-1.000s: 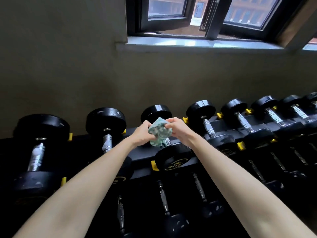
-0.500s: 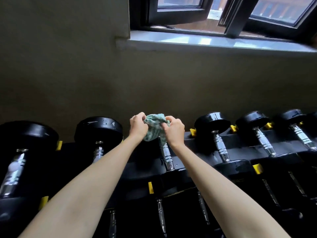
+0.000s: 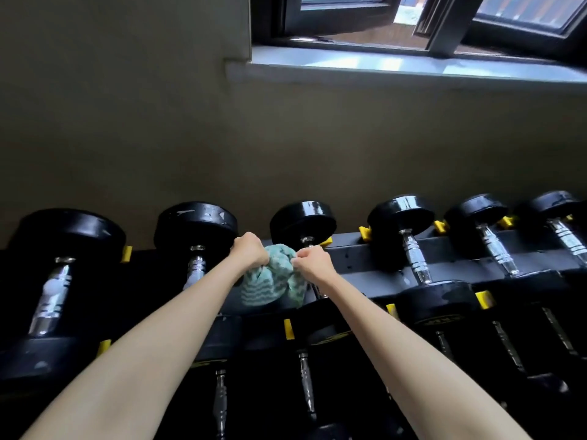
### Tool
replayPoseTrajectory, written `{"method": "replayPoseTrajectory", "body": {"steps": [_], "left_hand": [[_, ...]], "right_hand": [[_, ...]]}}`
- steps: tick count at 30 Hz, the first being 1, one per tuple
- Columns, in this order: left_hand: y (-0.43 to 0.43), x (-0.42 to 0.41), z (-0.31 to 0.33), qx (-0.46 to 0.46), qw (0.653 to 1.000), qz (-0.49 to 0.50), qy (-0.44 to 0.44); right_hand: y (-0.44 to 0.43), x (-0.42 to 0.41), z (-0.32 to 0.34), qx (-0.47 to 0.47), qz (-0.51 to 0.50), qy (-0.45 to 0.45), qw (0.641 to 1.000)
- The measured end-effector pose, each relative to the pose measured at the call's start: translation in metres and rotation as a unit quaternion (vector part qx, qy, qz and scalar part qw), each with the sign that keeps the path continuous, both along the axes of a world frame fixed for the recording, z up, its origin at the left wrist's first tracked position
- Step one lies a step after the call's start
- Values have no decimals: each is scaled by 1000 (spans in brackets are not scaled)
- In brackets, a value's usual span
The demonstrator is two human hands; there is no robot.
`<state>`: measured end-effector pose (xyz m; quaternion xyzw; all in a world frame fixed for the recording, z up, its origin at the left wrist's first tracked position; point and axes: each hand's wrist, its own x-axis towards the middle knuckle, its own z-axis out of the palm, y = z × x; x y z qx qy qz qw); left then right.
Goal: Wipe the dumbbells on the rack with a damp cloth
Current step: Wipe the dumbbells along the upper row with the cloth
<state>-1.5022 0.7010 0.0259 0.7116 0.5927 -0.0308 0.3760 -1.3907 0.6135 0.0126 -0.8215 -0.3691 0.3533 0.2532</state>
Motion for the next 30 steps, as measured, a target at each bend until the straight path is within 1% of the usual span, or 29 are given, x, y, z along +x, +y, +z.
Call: {"method": "replayPoseTrajectory", "body": {"steps": [2,3,4,5,7,8,9,10,11,12,14,16,18,20,21,23,26,28,30], "left_hand": [[-3,3,13,-36,995,21,-87],[-6,6,19,-42,989,28,-139],[-10,9,25,-46,980,32,-192],[-14,13,31,-59,967,33,-245],[-28,28,45,-119,939,3,-324],[-34,34,51,-157,925,-15,-345],[-40,40,56,-186,915,-37,-356],[-44,47,59,-201,909,-56,-361],[-48,53,61,-204,908,-72,-359],[-50,58,62,-200,909,-81,-356],[-52,64,62,-186,913,-75,-354],[-52,67,62,-174,912,-38,-370],[-47,68,58,-154,910,19,-385],[-38,68,49,-118,918,74,-371],[-33,67,44,-99,922,100,-360],[-25,62,35,-75,925,131,-348],[-19,55,25,-52,928,154,-336],[-14,49,18,-41,923,194,-329],[-9,43,14,-34,914,245,-323]], "right_hand": [[-6,9,11,12,-89,87,992],[-11,15,16,33,-142,151,978],[-17,19,21,52,-185,233,953],[-21,23,25,68,-212,321,921],[-35,35,31,108,-232,473,843],[-38,40,31,129,-233,525,808],[-41,44,30,146,-236,559,781],[-44,48,29,158,-240,569,771],[-45,52,29,166,-245,562,772],[-47,55,29,168,-253,543,783],[-47,63,28,177,-283,513,791],[-43,74,25,200,-321,502,778],[-36,87,22,232,-359,482,764],[-28,101,20,262,-394,445,761],[-23,108,18,267,-406,419,767],[-13,120,10,248,-411,376,793],[4,119,6,191,-370,342,843],[15,107,9,172,-340,322,867],[23,94,13,169,-336,291,880]]}}
